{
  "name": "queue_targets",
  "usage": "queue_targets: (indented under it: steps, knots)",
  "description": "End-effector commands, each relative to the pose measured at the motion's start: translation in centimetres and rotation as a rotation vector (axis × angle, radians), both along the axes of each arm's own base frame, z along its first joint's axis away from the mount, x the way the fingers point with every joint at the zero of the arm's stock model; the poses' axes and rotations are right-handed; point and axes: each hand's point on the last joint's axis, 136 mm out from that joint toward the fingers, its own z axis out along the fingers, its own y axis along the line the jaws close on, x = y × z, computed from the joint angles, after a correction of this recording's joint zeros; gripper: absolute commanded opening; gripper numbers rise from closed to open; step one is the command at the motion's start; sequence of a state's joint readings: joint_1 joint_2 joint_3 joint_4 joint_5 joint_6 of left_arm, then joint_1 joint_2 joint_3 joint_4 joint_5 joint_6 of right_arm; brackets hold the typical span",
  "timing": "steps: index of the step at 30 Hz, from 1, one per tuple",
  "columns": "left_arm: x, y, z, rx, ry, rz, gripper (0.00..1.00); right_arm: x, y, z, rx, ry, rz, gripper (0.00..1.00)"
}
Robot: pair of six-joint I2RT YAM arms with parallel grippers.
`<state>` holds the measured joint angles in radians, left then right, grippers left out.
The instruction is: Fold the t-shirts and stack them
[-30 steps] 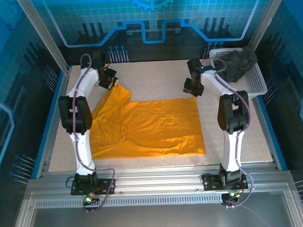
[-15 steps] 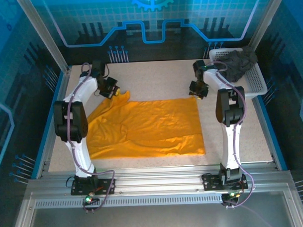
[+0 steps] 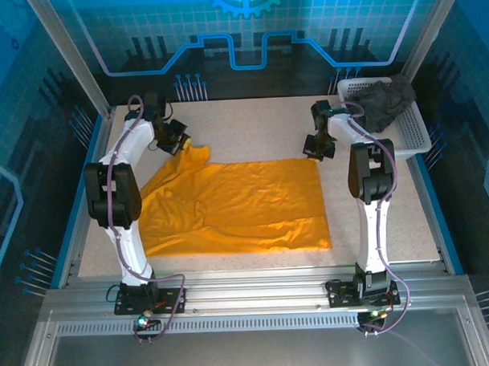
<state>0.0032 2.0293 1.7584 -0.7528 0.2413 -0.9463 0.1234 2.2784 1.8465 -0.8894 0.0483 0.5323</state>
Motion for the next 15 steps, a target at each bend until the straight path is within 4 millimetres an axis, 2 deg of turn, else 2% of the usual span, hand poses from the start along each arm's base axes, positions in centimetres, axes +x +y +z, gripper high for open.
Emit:
queue_targets:
  steps: [1,4,7,15]
  knots:
    - [1.2,2.4,0.0,0.082,0.017,-0.057,0.00,0.6,0.0,0.7,-0.037,-0.028,0.077,0.00]
    - [2.5,4.0,0.0,0.169,0.037,-0.112,0.00,1.1,0.4,1.6,-0.075,-0.064,0.148,0.00]
    - [3.5,4.7,-0.2,0.230,0.036,-0.167,0.00,1.3,1.0,2.3,-0.087,-0.093,0.196,0.00]
    - [2.6,5.2,-0.6,0.275,0.057,-0.195,0.00,1.2,2.0,3.8,-0.083,-0.151,0.273,0.00]
